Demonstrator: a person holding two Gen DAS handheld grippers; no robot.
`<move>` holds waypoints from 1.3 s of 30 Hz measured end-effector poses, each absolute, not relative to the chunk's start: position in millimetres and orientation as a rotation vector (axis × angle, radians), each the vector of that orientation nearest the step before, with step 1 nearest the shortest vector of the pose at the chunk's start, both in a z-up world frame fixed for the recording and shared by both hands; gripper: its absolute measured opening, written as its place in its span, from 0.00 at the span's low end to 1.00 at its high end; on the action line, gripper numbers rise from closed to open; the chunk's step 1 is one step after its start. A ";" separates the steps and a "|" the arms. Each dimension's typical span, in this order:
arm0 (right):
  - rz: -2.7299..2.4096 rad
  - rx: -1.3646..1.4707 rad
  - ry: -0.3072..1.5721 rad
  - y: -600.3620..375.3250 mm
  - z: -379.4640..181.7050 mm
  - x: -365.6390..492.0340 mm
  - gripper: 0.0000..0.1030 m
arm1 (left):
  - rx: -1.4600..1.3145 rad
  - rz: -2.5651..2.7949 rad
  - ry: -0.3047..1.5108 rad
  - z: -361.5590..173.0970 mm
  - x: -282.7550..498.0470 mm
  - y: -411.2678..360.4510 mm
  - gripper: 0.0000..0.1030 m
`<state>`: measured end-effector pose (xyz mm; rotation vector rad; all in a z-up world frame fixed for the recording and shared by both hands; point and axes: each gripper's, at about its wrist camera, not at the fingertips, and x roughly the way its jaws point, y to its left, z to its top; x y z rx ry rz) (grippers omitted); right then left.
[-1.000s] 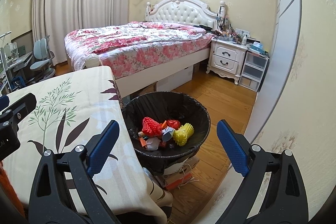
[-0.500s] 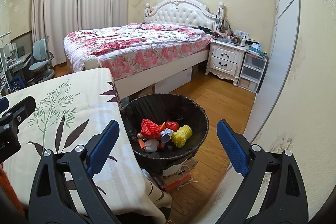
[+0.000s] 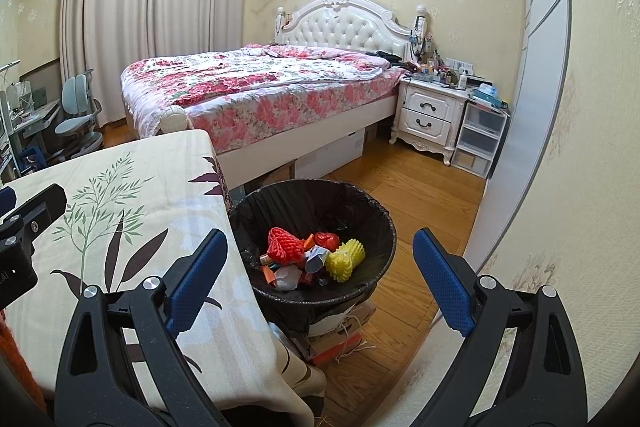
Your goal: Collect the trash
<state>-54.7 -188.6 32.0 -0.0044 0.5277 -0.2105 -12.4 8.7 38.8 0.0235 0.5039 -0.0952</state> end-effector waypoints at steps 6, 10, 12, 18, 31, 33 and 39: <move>-0.209 -0.004 0.528 -188.4 31.6 -55.1 0.89 | 0.021 -0.095 0.506 38.3 -11.9 9.3 0.89; -0.210 -0.005 0.528 -188.2 31.4 -55.2 0.89 | 0.019 -0.097 0.508 37.5 -11.7 10.2 0.89; -0.210 -0.005 0.529 -188.5 32.3 -54.7 0.89 | 0.018 -0.096 0.509 36.9 -11.4 10.5 0.89; -0.211 -0.005 0.529 -188.2 32.1 -54.7 0.89 | 0.016 -0.098 0.512 36.6 -11.0 11.1 0.89; -0.211 -0.006 0.530 -188.4 32.3 -54.6 0.89 | 0.025 -0.077 0.494 32.4 -17.8 5.6 0.89; -0.211 -0.006 0.530 -188.7 32.6 -54.7 0.89 | 0.023 -0.076 0.494 33.8 -18.4 4.8 0.89; -0.211 -0.007 0.530 -188.3 32.4 -54.6 0.89 | 0.020 -0.091 0.493 36.6 -20.0 3.0 0.89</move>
